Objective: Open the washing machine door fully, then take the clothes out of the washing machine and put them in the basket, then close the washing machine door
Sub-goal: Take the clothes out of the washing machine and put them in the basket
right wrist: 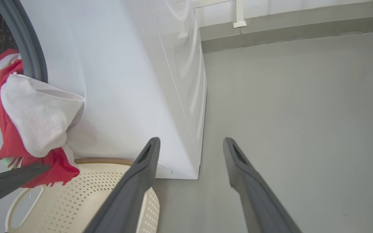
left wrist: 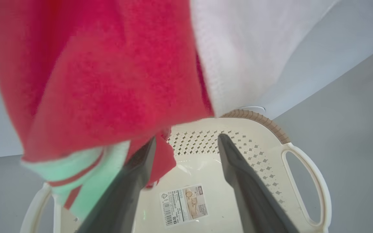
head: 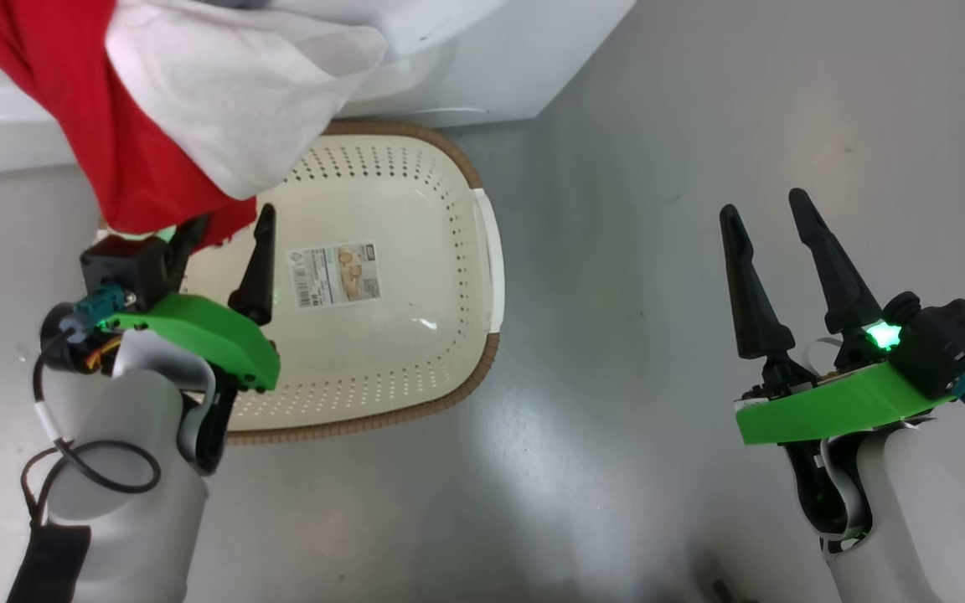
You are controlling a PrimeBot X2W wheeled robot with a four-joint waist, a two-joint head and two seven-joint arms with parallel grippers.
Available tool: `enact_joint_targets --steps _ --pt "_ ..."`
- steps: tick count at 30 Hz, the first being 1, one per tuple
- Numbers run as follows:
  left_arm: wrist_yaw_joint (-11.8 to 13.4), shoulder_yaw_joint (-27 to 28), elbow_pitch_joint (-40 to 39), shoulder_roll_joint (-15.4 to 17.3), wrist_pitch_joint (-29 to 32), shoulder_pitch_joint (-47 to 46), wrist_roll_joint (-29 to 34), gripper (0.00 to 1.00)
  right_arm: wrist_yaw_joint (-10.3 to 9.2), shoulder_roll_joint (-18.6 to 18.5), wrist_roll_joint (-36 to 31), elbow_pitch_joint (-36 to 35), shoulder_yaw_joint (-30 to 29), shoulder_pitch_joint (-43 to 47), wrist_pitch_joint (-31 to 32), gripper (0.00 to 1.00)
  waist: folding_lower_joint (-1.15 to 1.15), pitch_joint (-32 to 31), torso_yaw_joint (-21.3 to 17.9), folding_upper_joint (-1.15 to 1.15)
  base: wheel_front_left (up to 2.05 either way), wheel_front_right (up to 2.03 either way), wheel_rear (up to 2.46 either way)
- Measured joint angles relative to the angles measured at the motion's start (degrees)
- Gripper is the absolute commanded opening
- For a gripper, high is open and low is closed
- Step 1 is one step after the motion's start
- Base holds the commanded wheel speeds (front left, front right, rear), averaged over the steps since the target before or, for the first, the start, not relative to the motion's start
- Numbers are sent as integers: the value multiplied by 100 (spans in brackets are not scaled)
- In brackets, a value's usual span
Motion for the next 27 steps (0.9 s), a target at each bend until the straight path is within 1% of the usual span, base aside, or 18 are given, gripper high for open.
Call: enact_joint_targets --steps 7,12,19,27 --pt "0 91 -387 -85 0 103 -114 100 0 -1 -65 47 -23 1 0 100 0 -195 121 0 0 0 0" --pt "0 250 -801 -94 0 396 -120 100 0 -2 -122 70 -51 3 0 100 0 -313 223 0 0 0 0" --pt "0 608 -1751 -127 0 882 -65 100 0 -3 -298 82 -141 23 0 100 0 -420 371 0 0 0 0" --pt "0 1138 -2764 -179 0 1642 113 100 0 -4 -321 120 -198 110 0 100 0 -613 471 0 0 0 0"
